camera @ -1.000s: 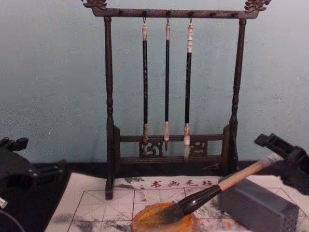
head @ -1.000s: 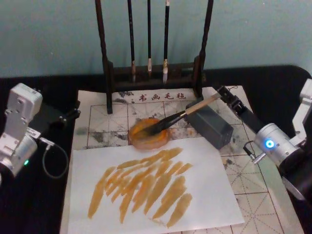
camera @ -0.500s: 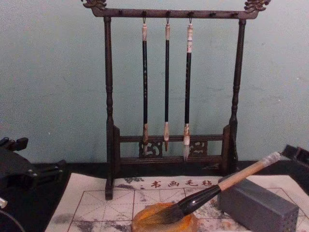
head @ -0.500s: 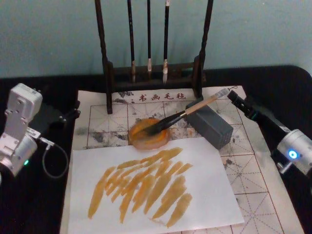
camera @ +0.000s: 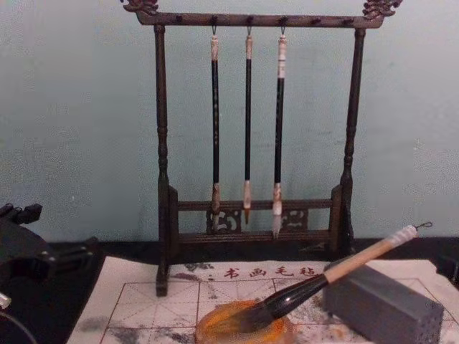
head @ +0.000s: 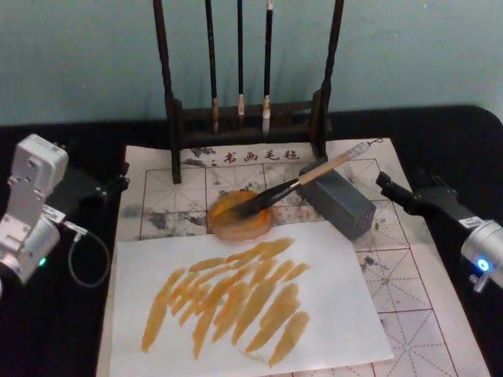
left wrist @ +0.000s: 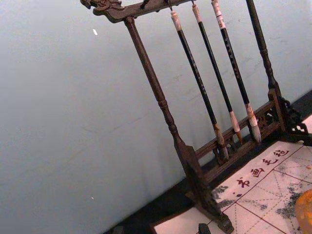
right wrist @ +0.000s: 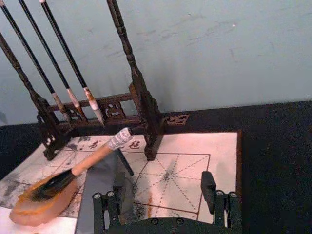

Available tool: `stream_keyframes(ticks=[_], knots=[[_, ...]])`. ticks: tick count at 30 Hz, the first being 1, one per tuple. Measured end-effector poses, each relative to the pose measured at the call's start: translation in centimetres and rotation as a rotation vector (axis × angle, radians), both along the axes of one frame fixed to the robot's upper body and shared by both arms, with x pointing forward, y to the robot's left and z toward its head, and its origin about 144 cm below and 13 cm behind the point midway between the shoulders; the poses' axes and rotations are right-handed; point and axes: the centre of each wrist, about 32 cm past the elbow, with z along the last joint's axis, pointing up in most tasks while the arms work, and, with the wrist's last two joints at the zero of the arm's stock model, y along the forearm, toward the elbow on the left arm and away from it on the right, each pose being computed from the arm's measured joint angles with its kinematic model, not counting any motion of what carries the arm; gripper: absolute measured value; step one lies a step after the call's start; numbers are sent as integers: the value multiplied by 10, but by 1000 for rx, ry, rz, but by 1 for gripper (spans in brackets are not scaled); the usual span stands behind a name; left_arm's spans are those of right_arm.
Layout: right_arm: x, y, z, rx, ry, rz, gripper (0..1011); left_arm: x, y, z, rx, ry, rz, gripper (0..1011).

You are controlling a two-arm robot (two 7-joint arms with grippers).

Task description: Pick up the brush from the inkstone, write on the paper, then place the brush back to its original position.

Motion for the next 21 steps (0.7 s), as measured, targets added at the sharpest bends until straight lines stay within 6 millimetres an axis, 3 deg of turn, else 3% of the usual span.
stream_keyframes(ticks=[21], knots=[[1, 1, -2, -24, -17, -19, 1000, 0, 0, 0, 0, 0, 0, 1001]])
